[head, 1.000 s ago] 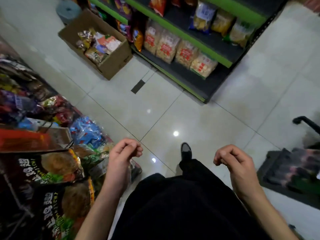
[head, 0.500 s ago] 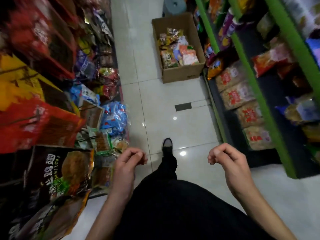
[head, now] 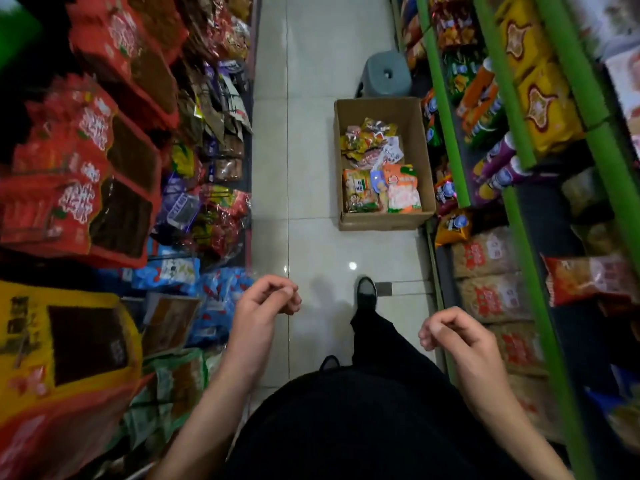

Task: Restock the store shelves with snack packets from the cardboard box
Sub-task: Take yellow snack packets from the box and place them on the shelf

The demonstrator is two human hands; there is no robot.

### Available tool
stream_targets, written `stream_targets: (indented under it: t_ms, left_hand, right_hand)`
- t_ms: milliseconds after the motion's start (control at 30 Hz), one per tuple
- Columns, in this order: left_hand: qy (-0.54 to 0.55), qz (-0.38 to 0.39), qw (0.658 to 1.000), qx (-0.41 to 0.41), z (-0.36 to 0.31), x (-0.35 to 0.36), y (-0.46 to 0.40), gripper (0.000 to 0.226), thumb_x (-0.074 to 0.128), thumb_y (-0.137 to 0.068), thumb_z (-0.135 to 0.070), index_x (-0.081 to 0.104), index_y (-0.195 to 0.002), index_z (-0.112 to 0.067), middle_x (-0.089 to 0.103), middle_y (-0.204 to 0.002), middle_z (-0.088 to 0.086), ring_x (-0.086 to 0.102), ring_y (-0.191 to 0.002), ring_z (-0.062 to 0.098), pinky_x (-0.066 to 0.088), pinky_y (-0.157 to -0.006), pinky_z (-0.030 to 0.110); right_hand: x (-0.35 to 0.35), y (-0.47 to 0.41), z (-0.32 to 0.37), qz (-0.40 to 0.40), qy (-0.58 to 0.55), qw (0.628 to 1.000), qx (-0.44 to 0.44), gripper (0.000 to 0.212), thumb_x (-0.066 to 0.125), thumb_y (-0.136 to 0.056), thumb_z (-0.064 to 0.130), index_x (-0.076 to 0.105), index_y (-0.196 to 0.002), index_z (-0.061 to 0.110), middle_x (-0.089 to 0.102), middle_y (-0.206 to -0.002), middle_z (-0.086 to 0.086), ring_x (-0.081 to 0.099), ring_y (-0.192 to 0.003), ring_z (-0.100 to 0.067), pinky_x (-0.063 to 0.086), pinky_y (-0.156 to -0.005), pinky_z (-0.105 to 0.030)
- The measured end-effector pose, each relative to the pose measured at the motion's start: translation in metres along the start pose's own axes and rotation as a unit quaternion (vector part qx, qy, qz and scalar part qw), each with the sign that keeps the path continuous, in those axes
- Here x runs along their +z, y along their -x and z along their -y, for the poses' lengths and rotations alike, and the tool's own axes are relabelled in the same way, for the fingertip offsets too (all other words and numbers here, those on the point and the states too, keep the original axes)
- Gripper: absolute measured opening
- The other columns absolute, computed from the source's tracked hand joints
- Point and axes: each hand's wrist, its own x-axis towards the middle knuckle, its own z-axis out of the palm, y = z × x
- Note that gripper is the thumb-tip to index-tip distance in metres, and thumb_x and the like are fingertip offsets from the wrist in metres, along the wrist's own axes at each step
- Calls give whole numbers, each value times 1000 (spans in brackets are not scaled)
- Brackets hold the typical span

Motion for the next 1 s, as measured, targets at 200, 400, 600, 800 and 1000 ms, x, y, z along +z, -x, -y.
stream_targets:
  t_ms: [200,400,600,800,1000]
  left_hand:
    - [6,-68,997,-32,-45,38,-108,31,51,-95,8,66,-77,-12,64,-66,1,58,-63,12,49,-62,20]
    - [20,-145,988,-44,-101,50,-174,19,51,-95,9,63,-86,-2,65,-67,1,59,-64,13,48,-65,23]
    - [42,-225,972,-57,-126,22,-251,18,52,-95,7,64,-86,-2,63,-71,11,57,-68,21,47,-65,29]
    - [37,-212,974,-69,-163,-26,-369,21,54,-95,7,65,-84,-7,63,-75,13,59,-67,18,48,-67,28]
    - [4,-157,987,-36,-242,-72,-498,18,54,-96,4,66,-89,-7,66,-70,0,62,-66,10,50,-64,21]
  right_hand:
    - [-2,-165,49,56,-9,998,28,25,54,-95,-7,65,-79,8,68,-74,-7,60,-69,-19,52,-68,-27]
    - [32,-305,114,158,-10,987,28,22,54,-94,-10,64,-88,8,68,-72,-2,60,-67,-13,52,-65,-22]
    - [86,-413,154,201,25,979,33,22,53,-95,-9,64,-87,8,68,-71,-2,61,-66,-12,52,-63,-19]
    - [151,-509,180,185,50,981,41,16,55,-95,-7,64,-89,6,67,-77,-11,61,-69,-15,51,-64,-21]
    - [198,-582,219,144,61,987,32,18,57,-93,-7,66,-88,7,70,-77,-9,65,-71,-16,54,-69,-25]
